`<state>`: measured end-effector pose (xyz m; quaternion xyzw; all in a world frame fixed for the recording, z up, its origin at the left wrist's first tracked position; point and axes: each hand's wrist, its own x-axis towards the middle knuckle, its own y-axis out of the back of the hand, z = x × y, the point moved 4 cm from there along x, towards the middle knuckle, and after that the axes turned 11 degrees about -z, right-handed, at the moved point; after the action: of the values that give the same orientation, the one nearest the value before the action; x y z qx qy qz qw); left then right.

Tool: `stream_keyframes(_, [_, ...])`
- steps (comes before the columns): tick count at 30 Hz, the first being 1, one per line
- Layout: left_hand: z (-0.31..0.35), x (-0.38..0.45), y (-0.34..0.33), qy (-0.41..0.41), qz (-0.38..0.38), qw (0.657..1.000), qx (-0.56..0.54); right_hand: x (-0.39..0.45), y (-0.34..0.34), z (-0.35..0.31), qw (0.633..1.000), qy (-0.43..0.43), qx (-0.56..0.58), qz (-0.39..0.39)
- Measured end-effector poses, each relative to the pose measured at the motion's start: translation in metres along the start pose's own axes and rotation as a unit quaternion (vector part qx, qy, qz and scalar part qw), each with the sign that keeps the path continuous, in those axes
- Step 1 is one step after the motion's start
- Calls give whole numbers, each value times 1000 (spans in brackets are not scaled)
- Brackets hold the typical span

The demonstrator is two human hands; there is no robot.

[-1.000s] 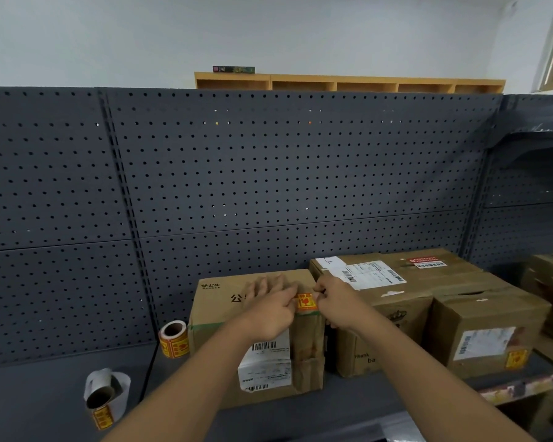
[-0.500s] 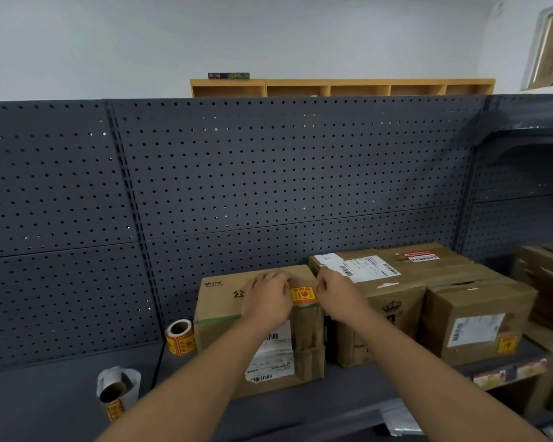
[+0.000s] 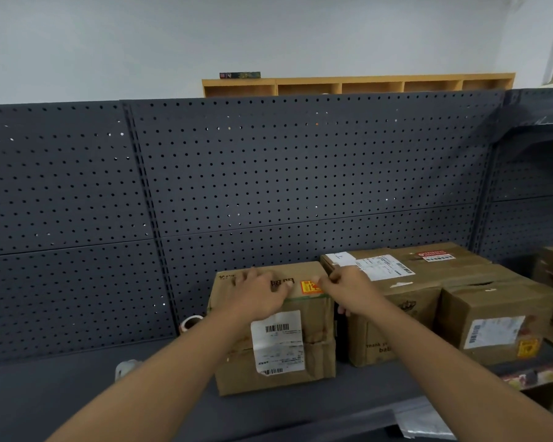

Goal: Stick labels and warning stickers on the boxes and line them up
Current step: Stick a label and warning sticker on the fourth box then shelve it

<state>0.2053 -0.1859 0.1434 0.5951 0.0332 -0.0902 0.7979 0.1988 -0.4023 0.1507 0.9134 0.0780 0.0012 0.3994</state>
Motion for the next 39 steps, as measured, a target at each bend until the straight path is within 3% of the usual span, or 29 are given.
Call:
stream_keyframes(9, [-64,-15,15,92,-21,996,5,-11,-1,2,999,15,-20,-47])
stream_keyframes(12, [-90,-13,15,128,-46,986,-95,-13,1,-3,998,20,-28,-57])
stream_keyframes(16, [-102,-16,7,122,-54,953,-272,-14,1,-7,996,9,-39,-78])
stream_keyframes(19, [-101,-21,0,110,-41,931,-345,-16,-4,-2,996,1,7,-89])
stream_keyframes(25, [-100,-26,-4,86,-3,878,-470,-9,-1,3,999,-25,28,-33])
stream_keyframes(39, [-103,-11,-12,109,7,854,-509,-8,-17,-8,997,-30,31,-64])
